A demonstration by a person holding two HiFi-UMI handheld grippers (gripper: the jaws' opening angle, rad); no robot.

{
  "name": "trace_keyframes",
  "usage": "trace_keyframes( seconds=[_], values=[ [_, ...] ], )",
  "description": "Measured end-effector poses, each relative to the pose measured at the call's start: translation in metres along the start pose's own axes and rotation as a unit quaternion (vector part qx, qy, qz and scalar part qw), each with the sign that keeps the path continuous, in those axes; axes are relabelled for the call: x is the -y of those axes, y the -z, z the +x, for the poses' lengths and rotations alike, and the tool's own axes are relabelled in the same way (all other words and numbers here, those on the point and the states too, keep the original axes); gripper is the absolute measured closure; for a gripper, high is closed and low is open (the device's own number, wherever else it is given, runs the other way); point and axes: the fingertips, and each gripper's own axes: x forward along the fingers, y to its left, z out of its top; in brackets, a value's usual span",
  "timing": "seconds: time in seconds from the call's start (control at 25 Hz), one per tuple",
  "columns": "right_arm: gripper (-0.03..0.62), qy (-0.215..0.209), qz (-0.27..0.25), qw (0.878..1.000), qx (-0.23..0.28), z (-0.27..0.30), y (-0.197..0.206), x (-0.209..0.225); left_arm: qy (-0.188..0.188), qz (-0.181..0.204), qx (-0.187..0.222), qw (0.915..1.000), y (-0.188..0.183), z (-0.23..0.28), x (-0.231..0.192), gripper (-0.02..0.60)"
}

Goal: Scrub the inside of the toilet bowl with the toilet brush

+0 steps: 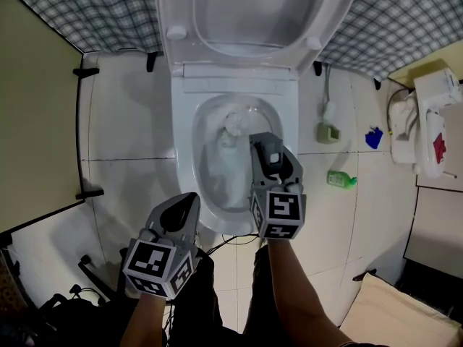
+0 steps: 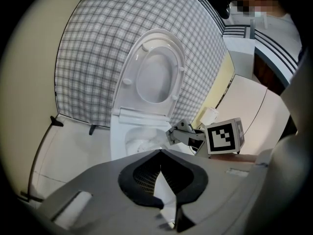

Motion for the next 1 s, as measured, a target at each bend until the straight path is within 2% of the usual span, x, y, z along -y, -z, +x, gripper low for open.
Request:
trace_keyframes(
  seconds=[0.16,0.32,0.52,0.64,0.76,1.0],
  values=[
    [0.401,-0.042,0.0,0.999,0.008,0.006,-0.001,-0.025,-0.004,-0.004,0.0,1.0,0.002,-0.001,-0.005,0.589],
    [0.401,-0.085,-0.027,0.996,0.004,-0.005,-0.006,-0.051,-0.002,-0.008,-0.003,1.0,0.006,0.001,-0.003,0.589],
    [0.401,-0.154,-0.038,0.987,0.032,-0.037,-0.019,-0.082,0.002,-0.012,-0.009,0.9999,0.014,0.003,0.005,0.589],
    [0.401,-0.185,-0.043,0.982,0.027,-0.053,-0.02,-0.092,0.003,-0.012,-0.012,0.9998,0.017,0.004,0.009,0.589],
    [0.401,-0.183,-0.05,0.982,0.017,-0.052,-0.01,-0.094,0.004,-0.012,-0.014,0.9998,0.018,0.005,0.011,0.589],
    [0.4,-0.132,-0.059,0.99,0.006,-0.017,0.006,-0.075,0.012,-0.007,-0.017,0.9998,0.018,0.009,0.02,0.589]
  ],
)
